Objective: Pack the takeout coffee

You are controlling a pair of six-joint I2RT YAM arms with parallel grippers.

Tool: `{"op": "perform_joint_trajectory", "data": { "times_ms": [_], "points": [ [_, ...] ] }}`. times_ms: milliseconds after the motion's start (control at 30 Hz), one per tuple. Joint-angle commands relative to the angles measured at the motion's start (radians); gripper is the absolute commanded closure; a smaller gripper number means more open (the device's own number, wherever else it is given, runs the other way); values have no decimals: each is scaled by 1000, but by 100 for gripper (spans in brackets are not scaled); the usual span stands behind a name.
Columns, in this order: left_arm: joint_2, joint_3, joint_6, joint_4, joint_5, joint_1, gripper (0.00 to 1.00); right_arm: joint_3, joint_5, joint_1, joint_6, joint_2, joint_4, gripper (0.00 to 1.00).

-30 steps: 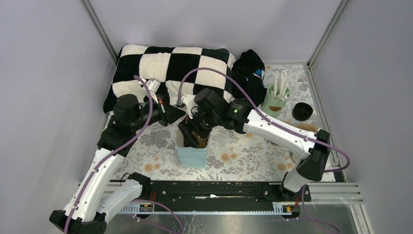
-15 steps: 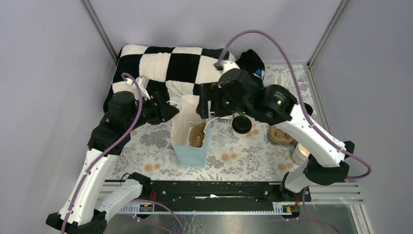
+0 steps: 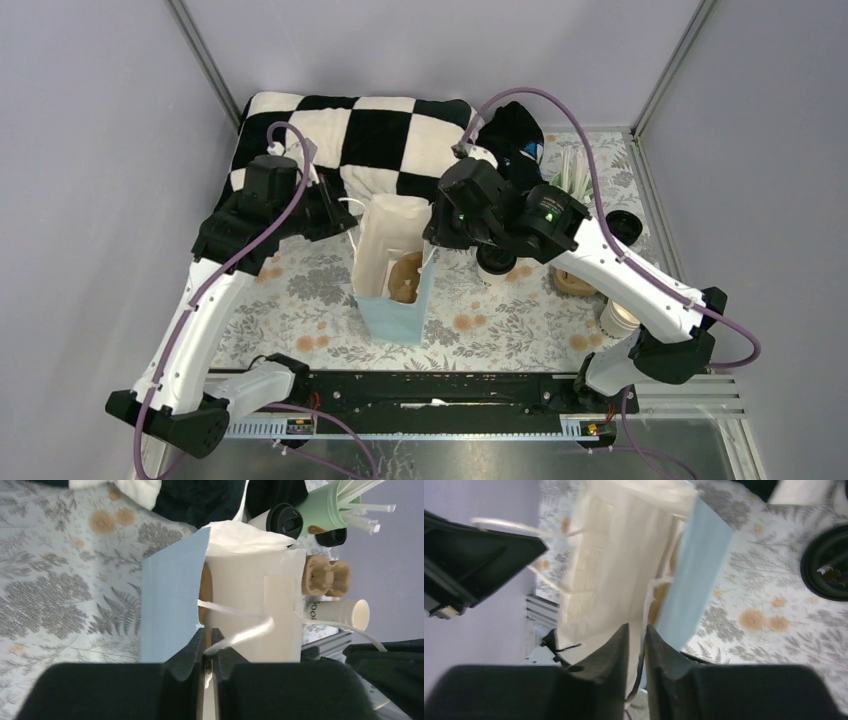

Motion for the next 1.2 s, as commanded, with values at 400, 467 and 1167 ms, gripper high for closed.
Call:
{"op": "perform_joint_trajectory", "data": {
  "times_ms": [400,467,1167],
  "points": [
    [31,579,-66,13,1,-1,100,246,-369,-5,-134,-18,493,100],
    [50,634,-92,1,-2,0,100,257,-367,-4,-109,-15,498,100],
    [-108,230,-189,131,-10,-1,100,119,-248,-26,-293,-16,311,100]
  ]
}}
